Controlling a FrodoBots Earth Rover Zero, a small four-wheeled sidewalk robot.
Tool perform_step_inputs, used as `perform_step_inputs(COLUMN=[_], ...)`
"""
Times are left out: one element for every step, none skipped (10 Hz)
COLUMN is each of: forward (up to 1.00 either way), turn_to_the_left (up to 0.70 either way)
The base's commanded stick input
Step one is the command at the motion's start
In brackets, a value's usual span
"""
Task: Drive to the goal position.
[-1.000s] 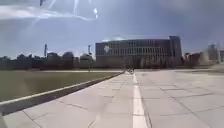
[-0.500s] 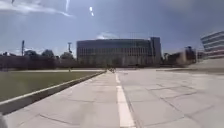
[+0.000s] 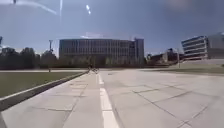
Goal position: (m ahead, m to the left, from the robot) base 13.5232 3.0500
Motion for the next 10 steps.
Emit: perform_step_inputs(forward=[0.70, 0.70, 0.70, 0.70, 0.70, 0.70, 0.70, 0.70, 0.70, 0.70], turn_to_the_left=[-0.01, -0.01, -0.01, -0.01, -0.01, -0.01, -0.01, -0.01, -0.01, -0.01])
